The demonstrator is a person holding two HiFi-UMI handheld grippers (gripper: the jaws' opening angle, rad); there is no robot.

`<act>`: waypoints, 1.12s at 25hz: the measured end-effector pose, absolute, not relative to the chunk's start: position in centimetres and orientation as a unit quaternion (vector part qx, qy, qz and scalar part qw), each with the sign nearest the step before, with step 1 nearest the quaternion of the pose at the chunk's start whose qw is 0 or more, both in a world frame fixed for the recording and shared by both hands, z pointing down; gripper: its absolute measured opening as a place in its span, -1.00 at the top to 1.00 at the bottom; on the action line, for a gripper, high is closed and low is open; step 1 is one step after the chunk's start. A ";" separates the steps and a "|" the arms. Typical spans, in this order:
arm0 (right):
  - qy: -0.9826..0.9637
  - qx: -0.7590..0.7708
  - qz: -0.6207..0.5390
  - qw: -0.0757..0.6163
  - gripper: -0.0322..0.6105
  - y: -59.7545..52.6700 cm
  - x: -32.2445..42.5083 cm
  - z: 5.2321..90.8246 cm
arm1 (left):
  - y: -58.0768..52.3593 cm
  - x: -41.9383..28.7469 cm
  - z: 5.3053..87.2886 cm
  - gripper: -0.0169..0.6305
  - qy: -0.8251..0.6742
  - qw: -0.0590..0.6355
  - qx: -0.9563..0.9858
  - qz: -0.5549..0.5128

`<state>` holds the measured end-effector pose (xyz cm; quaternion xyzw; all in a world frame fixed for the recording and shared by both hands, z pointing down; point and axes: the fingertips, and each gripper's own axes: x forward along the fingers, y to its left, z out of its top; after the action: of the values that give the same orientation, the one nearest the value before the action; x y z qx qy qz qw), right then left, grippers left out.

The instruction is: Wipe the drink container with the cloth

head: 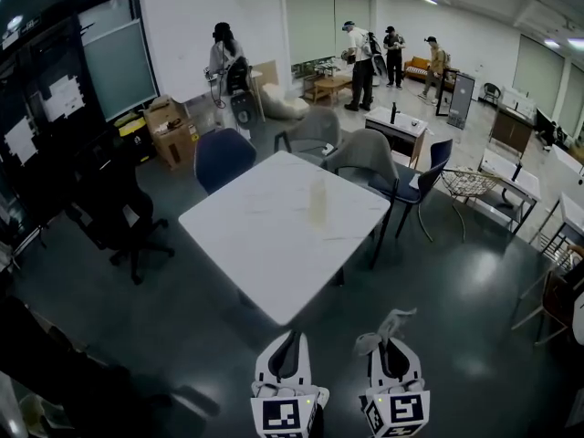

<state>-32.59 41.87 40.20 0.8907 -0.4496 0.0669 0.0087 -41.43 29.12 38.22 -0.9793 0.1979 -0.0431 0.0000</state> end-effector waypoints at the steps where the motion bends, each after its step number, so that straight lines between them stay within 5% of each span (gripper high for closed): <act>1: -0.448 0.892 0.066 0.008 0.75 40.9 -31.6 40.1 | 28.3 -40.3 37.9 0.84 0.193 -0.001 -0.980 -0.044; 28: -0.507 0.857 0.093 0.014 0.75 26.2 -11.9 42.1 | 14.7 -19.9 40.0 0.84 0.221 -0.008 -0.973 -0.068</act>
<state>-11.93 26.22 42.10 0.8568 -0.5070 0.0932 0.0141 -19.94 14.70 40.04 -0.9729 0.2212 -0.0676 -0.0077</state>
